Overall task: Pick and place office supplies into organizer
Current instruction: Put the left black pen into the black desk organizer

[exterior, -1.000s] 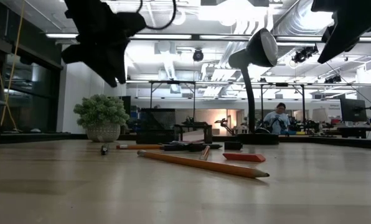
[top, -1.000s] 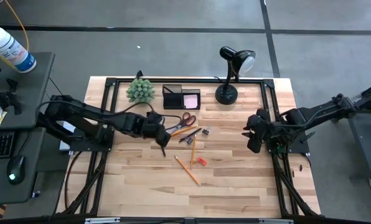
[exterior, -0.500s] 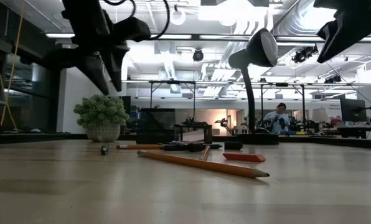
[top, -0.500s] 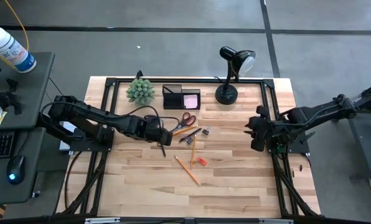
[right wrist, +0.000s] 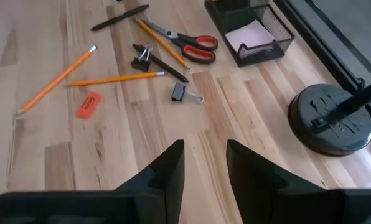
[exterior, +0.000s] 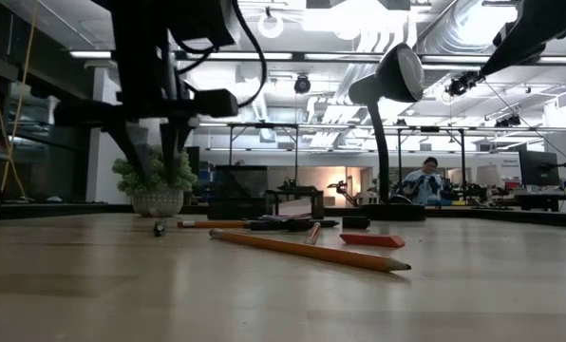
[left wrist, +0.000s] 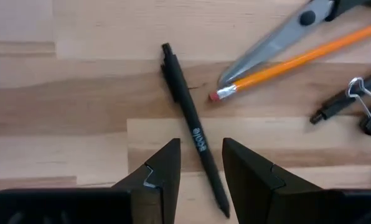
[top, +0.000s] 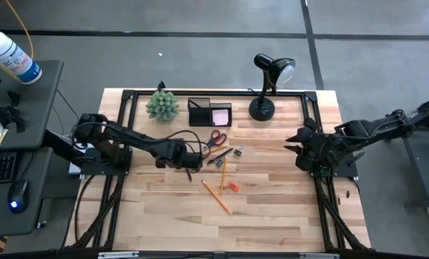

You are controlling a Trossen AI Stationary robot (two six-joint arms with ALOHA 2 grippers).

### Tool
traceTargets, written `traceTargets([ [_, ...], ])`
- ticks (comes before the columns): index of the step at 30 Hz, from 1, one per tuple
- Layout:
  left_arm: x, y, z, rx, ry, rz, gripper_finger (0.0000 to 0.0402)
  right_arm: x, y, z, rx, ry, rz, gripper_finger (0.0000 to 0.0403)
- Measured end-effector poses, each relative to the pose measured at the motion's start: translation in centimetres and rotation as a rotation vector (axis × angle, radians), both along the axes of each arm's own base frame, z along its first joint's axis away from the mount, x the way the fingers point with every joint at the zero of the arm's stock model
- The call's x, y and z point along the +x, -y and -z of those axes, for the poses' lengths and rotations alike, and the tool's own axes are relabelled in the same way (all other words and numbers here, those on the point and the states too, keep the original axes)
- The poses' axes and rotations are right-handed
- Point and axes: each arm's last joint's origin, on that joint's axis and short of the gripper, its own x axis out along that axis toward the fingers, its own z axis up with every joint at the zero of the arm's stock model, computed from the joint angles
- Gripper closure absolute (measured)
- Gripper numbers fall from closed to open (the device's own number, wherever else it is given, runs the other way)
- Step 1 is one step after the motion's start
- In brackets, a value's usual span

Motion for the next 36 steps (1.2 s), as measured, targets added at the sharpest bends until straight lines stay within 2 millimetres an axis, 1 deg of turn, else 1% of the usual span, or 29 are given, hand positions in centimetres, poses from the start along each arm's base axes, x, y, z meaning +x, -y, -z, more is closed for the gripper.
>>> traceTargets([
  [3, 0.3, -0.3, 0.2, 0.020, -0.025, -0.010, 0.0296, 0.1, 0.0, -0.1, 0.003, 0.009, 0.000, 0.0290],
  [7, 0.1, -0.7, 0.4, 0.081, -0.066, 0.016, 0.0296, 0.3, -0.1, -0.1, -0.004, 0.017, 0.007, 0.0290],
  [11, 0.1, -0.7, 0.4, 0.096, -0.110, 0.153, 0.0296, 0.3, 0.0, -0.1, -0.004, 0.021, 0.008, 0.0290],
  [15, 0.2, -0.6, 0.4, 0.079, -0.113, 0.202, 0.0295, 0.3, -0.1, -0.1, -0.003, 0.023, 0.009, 0.0290],
  [18, 0.2, -0.7, 0.4, 0.084, -0.111, 0.201, 0.0295, 0.4, -0.1, -0.2, -0.001, 0.036, 0.010, 0.0290],
  [22, 0.6, -0.8, 0.3, 0.140, -0.078, 0.210, 0.0295, 0.5, -0.1, -0.4, -0.006, 0.065, 0.023, 0.0290],
  [27, 1.0, -0.8, 0.3, 0.145, -0.042, 0.226, 0.0295, 0.6, -0.1, -0.5, -0.011, 0.078, 0.032, 0.0290],
  [29, 0.8, -0.9, 0.3, 0.128, -0.057, 0.217, 0.0295, 0.6, -0.1, -0.5, -0.010, 0.077, 0.031, 0.0290],
  [33, 0.2, -1.5, 0.5, 0.018, -0.097, 0.132, 0.0295, 0.6, -0.1, -0.5, -0.009, 0.077, 0.032, 0.0290],
  [36, 0.2, -1.9, 0.8, -0.004, -0.107, 0.111, 0.0295, 0.6, -0.1, -0.5, -0.008, 0.078, 0.032, 0.0290],
])
